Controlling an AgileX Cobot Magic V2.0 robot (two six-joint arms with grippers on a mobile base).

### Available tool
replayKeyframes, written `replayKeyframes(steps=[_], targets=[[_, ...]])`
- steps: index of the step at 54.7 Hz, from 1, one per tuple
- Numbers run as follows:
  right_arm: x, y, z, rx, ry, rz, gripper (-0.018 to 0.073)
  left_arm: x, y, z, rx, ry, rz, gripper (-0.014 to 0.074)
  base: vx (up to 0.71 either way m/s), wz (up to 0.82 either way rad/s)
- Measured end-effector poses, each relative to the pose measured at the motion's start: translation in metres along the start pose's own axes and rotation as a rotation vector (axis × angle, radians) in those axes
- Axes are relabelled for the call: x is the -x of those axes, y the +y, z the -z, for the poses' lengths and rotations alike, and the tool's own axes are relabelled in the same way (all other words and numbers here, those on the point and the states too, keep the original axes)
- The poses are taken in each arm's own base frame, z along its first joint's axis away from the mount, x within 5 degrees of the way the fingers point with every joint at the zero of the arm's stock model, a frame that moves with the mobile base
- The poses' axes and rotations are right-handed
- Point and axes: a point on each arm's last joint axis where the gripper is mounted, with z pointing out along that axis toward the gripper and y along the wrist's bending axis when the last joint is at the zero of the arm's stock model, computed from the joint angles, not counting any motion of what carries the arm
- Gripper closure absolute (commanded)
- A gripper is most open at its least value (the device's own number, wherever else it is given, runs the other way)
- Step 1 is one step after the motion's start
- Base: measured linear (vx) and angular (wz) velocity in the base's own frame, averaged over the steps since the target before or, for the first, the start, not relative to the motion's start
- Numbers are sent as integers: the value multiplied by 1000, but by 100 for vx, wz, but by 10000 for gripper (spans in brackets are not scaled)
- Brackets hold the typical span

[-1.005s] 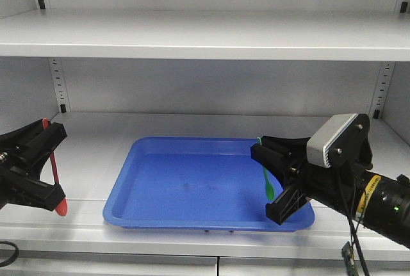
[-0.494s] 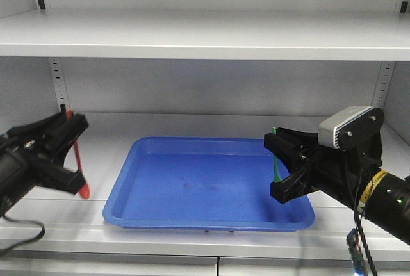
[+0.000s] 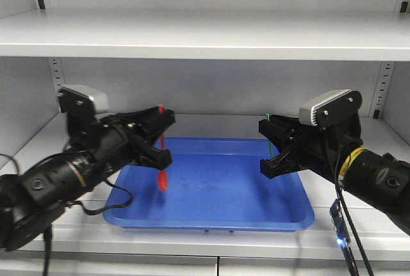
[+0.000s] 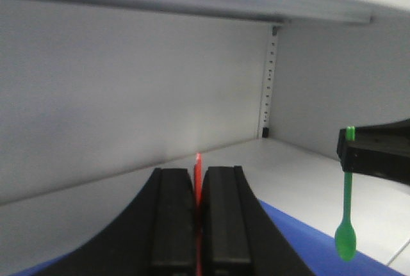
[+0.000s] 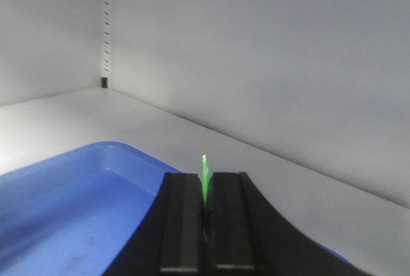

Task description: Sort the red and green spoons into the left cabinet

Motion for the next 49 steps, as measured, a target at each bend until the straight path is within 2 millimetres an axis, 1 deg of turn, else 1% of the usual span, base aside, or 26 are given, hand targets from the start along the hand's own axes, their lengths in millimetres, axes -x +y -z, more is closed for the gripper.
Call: replayKeyframes(steps=[5, 10, 14, 19, 22, 25, 29, 32, 37, 42, 49], targets=[[-6, -4, -6, -18, 34, -2, 510, -13, 4, -18, -8, 15, 6, 359, 0, 0], [-12, -6, -10, -29, 58, -11, 463, -22, 9, -31, 1, 36, 8, 277, 0, 0], [-15, -7, -11, -34, 74, -15, 402, -28, 11, -38, 9, 54, 8, 193, 0, 0], [-18, -7, -12, -40, 86, -19, 302, -31, 14, -43, 21, 68, 8, 89, 0, 0], [-19, -7, -12, -40, 87, -20, 206, -31, 15, -44, 28, 76, 7, 29, 0, 0], [-18, -8, -12, -41, 86, -21, 132, -32, 15, -44, 34, 84, 7, -11, 0, 0], [-18, -8, -12, -41, 87, -21, 27, -33, 16, -43, 45, 98, 8, -36, 0, 0], [-19, -8, -12, -41, 88, -21, -57, -34, 17, -43, 50, 107, 8, -35, 0, 0], [-20, -8, -13, -42, 91, -22, -141, -34, 17, -43, 55, 113, 9, -29, 0, 0], [-21, -8, -13, -42, 95, -23, -159, -35, 17, -43, 57, 117, 8, -13, 0, 0], [-21, -8, -13, -43, 97, -23, -139, -35, 17, -43, 60, 119, 8, 16, 0, 0]])
